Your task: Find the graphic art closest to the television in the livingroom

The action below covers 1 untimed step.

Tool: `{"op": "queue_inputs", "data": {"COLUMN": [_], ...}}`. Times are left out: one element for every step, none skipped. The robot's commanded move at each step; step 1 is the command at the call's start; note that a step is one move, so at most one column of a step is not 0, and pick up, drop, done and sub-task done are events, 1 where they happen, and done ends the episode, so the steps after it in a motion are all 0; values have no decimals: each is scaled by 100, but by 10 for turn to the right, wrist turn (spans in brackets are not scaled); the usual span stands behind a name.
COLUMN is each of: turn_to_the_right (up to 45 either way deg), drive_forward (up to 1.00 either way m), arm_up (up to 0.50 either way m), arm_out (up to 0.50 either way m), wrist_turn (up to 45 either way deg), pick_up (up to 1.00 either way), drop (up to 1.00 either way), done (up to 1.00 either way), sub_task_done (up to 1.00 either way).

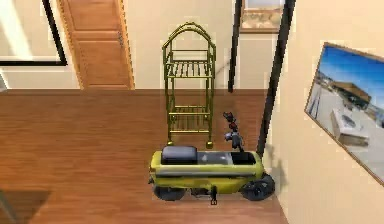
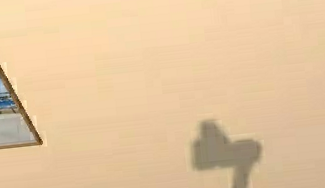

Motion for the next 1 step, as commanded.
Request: {"op": "queue_inputs", "data": {"turn_to_the_right": [-450], "drive_forward": [0], "arm_up": [0], "arm_out": [0], "wrist_turn": [0], "pick_up": [0], "drop": [0], "done": [0], "sub_task_done": [0]}}
